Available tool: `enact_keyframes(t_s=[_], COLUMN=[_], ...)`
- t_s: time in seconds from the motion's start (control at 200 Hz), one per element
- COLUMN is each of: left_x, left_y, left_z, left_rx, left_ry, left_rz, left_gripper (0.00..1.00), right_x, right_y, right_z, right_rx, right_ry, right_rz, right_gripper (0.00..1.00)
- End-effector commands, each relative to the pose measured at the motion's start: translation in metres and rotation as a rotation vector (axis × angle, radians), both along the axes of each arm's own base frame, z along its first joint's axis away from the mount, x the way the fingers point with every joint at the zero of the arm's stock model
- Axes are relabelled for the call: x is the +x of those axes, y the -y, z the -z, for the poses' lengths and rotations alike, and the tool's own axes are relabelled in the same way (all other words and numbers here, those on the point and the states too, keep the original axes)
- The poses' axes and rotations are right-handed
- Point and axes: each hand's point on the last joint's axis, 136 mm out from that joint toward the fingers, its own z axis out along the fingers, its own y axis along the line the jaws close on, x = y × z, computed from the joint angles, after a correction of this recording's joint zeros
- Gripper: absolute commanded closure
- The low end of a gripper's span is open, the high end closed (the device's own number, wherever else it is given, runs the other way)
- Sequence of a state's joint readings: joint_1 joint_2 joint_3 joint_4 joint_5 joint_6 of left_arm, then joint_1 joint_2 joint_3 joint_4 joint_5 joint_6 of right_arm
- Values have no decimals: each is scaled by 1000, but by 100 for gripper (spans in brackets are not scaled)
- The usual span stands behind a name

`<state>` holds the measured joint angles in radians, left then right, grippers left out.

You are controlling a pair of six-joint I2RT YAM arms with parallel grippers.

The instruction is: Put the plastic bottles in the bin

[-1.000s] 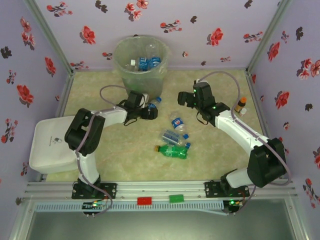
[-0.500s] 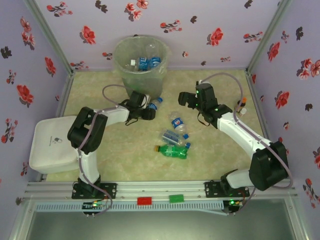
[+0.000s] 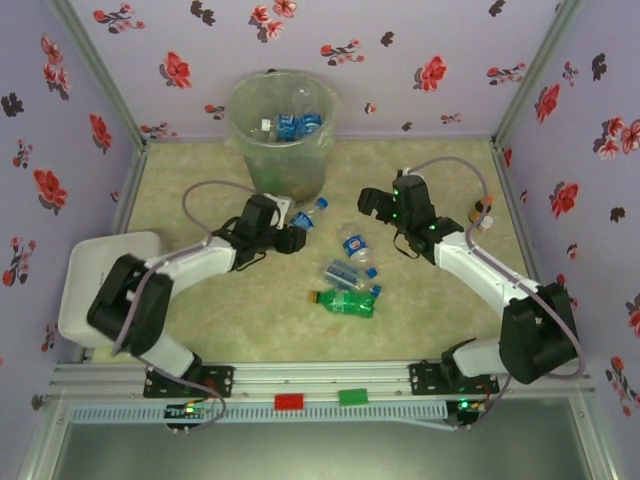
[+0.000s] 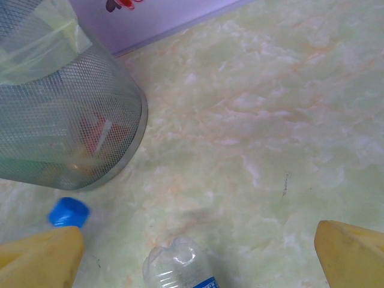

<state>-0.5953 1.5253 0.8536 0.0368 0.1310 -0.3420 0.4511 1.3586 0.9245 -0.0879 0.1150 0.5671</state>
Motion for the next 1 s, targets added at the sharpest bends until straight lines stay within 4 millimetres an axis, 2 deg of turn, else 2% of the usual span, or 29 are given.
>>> enact_keyframes(t_s=[0.0, 0.19, 0.305, 0.45, 0.6, 0.75, 0.875, 0.995], left_x=[-8, -15, -4, 12, 42, 76, 114, 145], left_y=[2, -17, -31, -32, -43, -62, -88, -104], left_z=[-42, -106, -140, -187, -231, -264, -277, -276], left_rx=[-116, -195, -170, -166, -139, -101, -48, 19], left_ry=[99, 279, 381, 511, 556, 587, 571, 518], left_rz=[-7, -63, -125, -117, -202, -279, -342, -348], left_gripper=[51, 51, 52, 52, 53, 53, 52, 51], right_x=[3, 3, 5, 6, 5, 3, 2, 0], right_y=[-1, -19, -30, -40, -47, -48, -47, -45], right_z=[7, 35, 48, 63, 80, 88, 83, 79], right_rx=[61, 145, 176, 183, 168, 155, 143, 128], right_ry=[-6, -58, -91, -132, -188, -210, -202, -195], right_rz=[33, -6, -33, -65, -88, -97, -102, -112], right_gripper=[1, 0, 0, 0, 0, 0, 0, 0])
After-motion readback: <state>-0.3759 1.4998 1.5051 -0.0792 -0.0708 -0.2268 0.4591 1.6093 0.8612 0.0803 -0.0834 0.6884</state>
